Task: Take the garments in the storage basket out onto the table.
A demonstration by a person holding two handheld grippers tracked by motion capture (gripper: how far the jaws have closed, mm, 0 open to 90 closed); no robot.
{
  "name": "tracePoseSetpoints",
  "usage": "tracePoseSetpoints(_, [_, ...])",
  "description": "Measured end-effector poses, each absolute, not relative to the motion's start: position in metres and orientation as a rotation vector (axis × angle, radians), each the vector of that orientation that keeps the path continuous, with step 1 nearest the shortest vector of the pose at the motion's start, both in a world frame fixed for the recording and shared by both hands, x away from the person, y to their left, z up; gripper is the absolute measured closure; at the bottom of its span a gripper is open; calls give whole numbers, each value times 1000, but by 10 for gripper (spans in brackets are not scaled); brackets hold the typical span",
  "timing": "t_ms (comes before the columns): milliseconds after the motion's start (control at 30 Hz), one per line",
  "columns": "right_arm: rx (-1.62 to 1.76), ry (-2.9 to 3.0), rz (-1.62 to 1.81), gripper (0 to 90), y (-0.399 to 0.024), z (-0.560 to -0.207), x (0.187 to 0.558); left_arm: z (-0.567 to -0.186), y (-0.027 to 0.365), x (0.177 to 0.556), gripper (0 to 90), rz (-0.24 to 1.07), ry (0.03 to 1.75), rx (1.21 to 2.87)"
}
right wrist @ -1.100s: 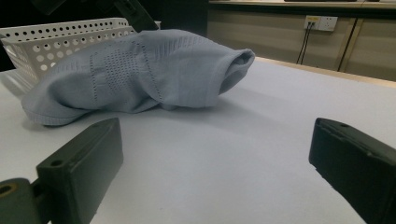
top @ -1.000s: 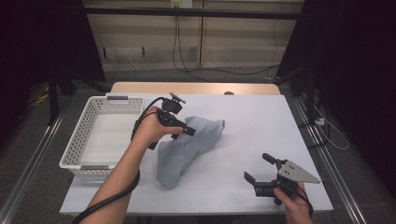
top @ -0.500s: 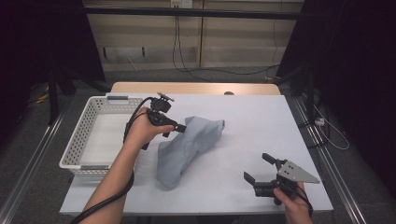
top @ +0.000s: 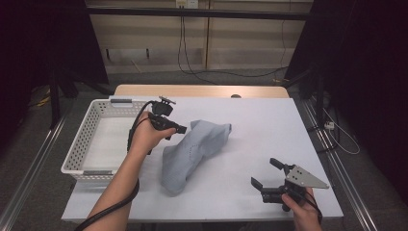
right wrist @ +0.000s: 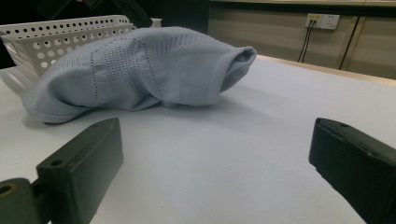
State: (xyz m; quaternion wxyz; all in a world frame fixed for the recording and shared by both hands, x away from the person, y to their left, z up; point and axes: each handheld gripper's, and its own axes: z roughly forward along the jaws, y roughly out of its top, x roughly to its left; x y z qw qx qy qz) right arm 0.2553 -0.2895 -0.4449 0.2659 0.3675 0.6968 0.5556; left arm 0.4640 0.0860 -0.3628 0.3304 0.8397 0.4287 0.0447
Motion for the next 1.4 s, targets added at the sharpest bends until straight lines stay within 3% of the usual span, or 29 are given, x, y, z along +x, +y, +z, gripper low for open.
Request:
tracePoseSetpoints(267, [993,1882,1502,27,-290,-445,255,-367,84,464,606,114,1106,2213])
tracePoseSetpoints(667, [991,1885,1498,27,-290,-445,255,-376,78,458,771,59,1081,2219])
tracePoseSetpoints(1400, [989,1890,1500,27,-289,-445,255,-383,60,441,884,-28,1030,2207])
